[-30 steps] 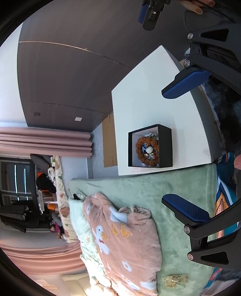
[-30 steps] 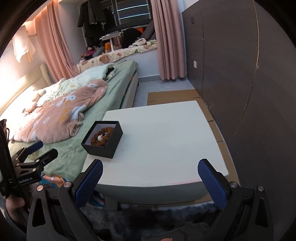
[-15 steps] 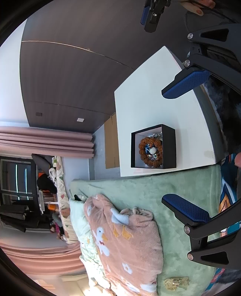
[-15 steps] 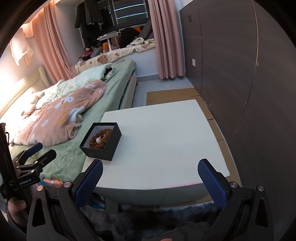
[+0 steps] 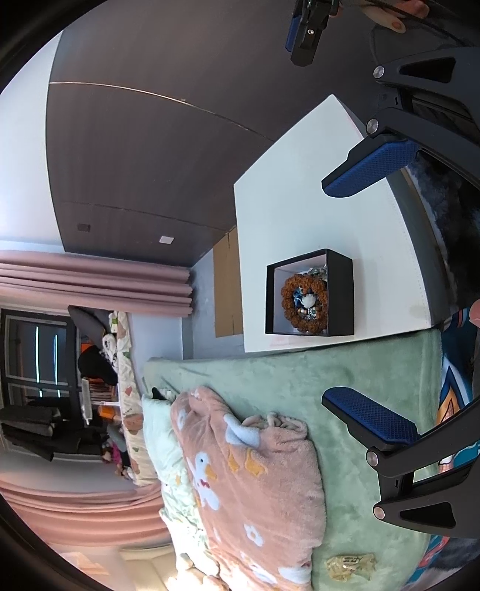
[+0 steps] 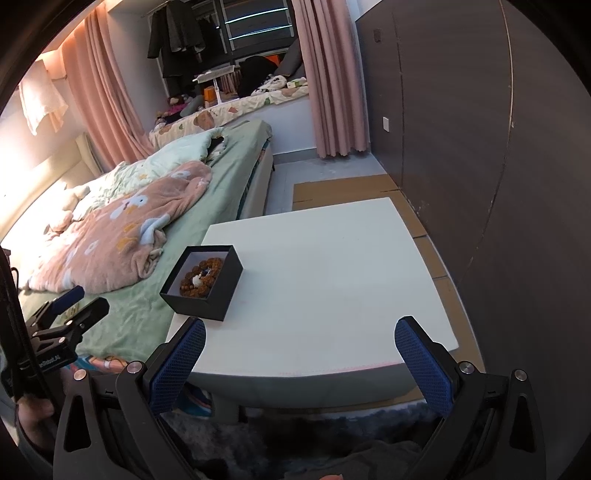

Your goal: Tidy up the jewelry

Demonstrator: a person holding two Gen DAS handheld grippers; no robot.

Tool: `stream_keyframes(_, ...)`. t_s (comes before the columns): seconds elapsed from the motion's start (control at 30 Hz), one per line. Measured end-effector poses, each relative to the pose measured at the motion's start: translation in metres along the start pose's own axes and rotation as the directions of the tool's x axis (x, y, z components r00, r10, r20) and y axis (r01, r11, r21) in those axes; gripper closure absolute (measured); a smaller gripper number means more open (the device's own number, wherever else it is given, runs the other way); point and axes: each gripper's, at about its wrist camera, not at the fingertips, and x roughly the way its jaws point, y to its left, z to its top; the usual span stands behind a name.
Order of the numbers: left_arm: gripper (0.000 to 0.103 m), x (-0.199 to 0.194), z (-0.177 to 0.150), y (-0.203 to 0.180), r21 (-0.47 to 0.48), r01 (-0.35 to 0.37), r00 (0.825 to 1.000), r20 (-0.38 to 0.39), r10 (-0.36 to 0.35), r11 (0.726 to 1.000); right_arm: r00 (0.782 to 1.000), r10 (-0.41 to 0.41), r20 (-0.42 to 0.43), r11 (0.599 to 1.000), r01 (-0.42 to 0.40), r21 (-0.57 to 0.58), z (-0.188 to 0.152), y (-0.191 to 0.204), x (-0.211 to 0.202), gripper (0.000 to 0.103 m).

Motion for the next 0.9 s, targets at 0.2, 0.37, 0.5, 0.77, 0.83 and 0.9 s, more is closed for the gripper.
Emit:
stream_keyframes(0.2, 0.001, -0.0003, 0.0007, 0.0015, -0.009, 0.003, 1.0, -0.003, -0.003, 1.0, 1.0, -0.001, -0.002, 1.0, 0.001, 0.004, 0.0003, -0.0014, -0.0007, 0.0)
stream_keyframes(0.37, 0.0, 0.0003, 0.0012, 0.0045, -0.028, 0.014, 1.0, -0.005, -0.014, 1.0, 1.0, 0.0, 0.0, 1.0, 0.0, 0.007, 0.0002, -0.0029, -0.0011, 0.0)
stream_keyframes(0.5, 0.001, -0.0021, 0.0012, 0.0056, -0.039, 0.019, 1.0, 0.007, -0.019, 0.999, 1.0, -0.001, -0.002, 1.0, 0.001, 0.009, 0.0004, -0.0032, -0.0012, 0.0)
stream_keyframes(0.77, 0.001, -0.0059, 0.0005, 0.0058, -0.041, 0.016, 1.0, 0.02, -0.015, 0.999, 1.0, 0.0, -0.002, 1.0, 0.0, 0.01, 0.0006, -0.0042, -0.0013, 0.0)
stream_keyframes(0.83, 0.001, -0.0055, 0.0006, 0.0045, -0.033, 0.021, 1.0, 0.019, -0.02, 0.999, 1.0, 0.0, -0.002, 1.0, 0.0, 0.012, 0.0004, -0.0051, -0.0012, 0.0)
stream_keyframes(0.9, 0.0, -0.005, 0.0006, 0.0026, -0.026, 0.012, 1.0, 0.018, -0.012, 1.0, 1.0, -0.002, -0.002, 1.0, 0.002, 0.013, 0.0001, -0.0057, -0.0013, 0.0)
